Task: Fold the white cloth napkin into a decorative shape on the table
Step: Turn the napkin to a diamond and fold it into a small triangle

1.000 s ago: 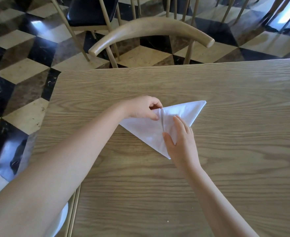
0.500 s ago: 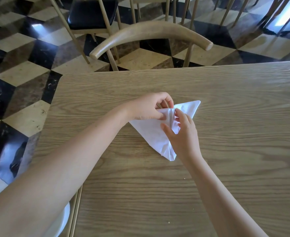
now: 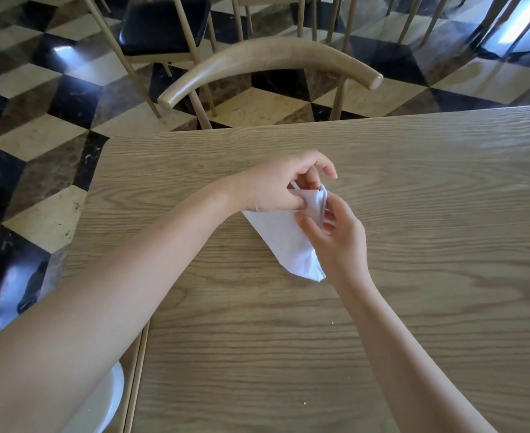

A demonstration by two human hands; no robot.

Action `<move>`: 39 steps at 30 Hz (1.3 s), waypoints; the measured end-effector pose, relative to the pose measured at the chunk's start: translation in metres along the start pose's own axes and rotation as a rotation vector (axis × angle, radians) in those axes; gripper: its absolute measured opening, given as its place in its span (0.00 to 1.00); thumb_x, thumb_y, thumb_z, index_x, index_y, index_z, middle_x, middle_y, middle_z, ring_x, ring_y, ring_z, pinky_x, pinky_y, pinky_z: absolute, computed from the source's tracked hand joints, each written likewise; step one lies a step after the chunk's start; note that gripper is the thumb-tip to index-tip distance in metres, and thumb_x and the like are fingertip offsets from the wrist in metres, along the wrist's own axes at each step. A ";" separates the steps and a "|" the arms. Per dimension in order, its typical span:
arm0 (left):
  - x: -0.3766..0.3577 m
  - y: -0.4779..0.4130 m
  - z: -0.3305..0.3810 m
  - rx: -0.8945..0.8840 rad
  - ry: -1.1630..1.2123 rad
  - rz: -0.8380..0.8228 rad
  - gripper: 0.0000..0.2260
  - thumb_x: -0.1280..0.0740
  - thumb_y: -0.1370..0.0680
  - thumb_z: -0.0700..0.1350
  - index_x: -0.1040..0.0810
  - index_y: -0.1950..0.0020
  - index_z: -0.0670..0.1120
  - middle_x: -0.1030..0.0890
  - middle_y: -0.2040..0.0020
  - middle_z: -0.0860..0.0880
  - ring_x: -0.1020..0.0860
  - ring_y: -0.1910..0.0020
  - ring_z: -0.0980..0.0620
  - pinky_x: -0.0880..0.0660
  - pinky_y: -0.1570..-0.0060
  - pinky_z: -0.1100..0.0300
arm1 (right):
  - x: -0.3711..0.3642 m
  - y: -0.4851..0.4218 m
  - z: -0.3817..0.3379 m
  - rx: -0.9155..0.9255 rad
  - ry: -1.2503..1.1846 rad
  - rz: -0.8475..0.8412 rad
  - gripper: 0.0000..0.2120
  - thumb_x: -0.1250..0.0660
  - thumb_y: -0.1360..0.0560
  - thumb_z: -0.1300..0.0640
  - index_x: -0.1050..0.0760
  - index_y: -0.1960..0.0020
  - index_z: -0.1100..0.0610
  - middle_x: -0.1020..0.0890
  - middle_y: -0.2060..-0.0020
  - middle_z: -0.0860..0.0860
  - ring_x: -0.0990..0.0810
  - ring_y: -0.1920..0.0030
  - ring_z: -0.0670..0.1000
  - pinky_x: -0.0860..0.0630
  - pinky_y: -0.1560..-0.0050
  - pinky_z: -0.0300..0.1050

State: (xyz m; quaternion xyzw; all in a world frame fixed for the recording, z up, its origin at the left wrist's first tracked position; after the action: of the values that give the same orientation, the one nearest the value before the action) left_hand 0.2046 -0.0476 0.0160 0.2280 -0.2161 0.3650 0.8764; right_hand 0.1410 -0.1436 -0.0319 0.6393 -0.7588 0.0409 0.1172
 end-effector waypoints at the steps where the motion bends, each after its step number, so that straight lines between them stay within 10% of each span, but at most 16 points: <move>1: 0.003 0.000 0.005 -0.018 -0.040 0.020 0.21 0.36 0.27 0.32 0.29 0.39 0.52 0.25 0.54 0.53 0.24 0.54 0.60 0.27 0.54 0.72 | 0.001 -0.001 -0.004 0.007 -0.001 -0.007 0.09 0.31 0.28 0.57 0.24 0.48 0.54 0.20 0.58 0.44 0.23 0.59 0.39 0.30 0.60 0.26; 6: 0.018 0.006 0.020 -0.143 -0.137 0.132 0.21 0.30 0.28 0.40 0.29 0.38 0.52 0.25 0.49 0.52 0.26 0.48 0.56 0.26 0.47 0.63 | 0.009 -0.008 -0.015 -0.003 -0.100 -0.119 0.09 0.33 0.27 0.56 0.24 0.57 0.63 0.26 0.67 0.53 0.30 0.65 0.46 0.33 0.63 0.43; 11: 0.014 0.023 -0.016 0.130 -0.173 -0.005 0.15 0.35 0.27 0.60 0.23 0.46 0.53 0.19 0.52 0.54 0.22 0.53 0.55 0.27 0.54 0.59 | 0.021 -0.018 -0.024 -0.075 -0.192 -0.320 0.07 0.34 0.25 0.55 0.20 0.53 0.58 0.19 0.62 0.50 0.23 0.61 0.46 0.28 0.61 0.42; 21: -0.031 0.058 -0.082 0.454 0.342 0.189 0.11 0.34 0.24 0.53 0.21 0.56 0.45 0.22 0.65 0.52 0.26 0.69 0.57 0.31 0.68 0.67 | 0.034 0.001 0.027 -0.218 0.072 -0.724 0.24 0.28 0.32 0.54 0.29 0.37 0.48 0.19 0.46 0.49 0.20 0.48 0.49 0.23 0.48 0.44; 31: -0.046 0.074 -0.100 0.610 0.619 0.276 0.12 0.33 0.25 0.51 0.23 0.67 0.49 0.22 0.72 0.53 0.25 0.74 0.55 0.30 0.73 0.66 | 0.038 0.007 0.037 -0.011 0.420 -0.444 0.10 0.31 0.31 0.65 0.25 0.59 0.51 0.18 0.63 0.47 0.21 0.64 0.44 0.26 0.64 0.34; 35: -0.047 0.075 -0.105 0.648 0.595 0.360 0.12 0.33 0.25 0.51 0.22 0.57 0.42 0.23 0.66 0.49 0.27 0.70 0.52 0.32 0.71 0.62 | 0.049 0.005 0.022 0.143 0.533 -0.080 0.04 0.38 0.27 0.64 0.31 0.59 0.57 0.24 0.67 0.48 0.27 0.66 0.53 0.32 0.66 0.47; 39: -0.053 0.079 -0.111 0.677 0.594 0.384 0.11 0.34 0.24 0.50 0.21 0.54 0.42 0.22 0.65 0.49 0.27 0.70 0.53 0.31 0.69 0.63 | 0.039 0.007 0.032 0.136 0.507 -0.095 0.02 0.38 0.26 0.62 0.30 0.54 0.58 0.25 0.61 0.48 0.28 0.62 0.52 0.32 0.62 0.46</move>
State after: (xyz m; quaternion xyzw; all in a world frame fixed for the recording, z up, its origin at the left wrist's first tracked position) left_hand 0.1363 0.0355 -0.0828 0.3422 0.1360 0.6191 0.6936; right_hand 0.1245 -0.1862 -0.0534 0.6502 -0.6698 0.2451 0.2618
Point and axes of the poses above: each hand's wrist, its own y-axis away from the middle knuckle, its own x-axis out of the back of the hand, z = x × y, the point moved 7 cm from there along -y, towards the middle knuckle
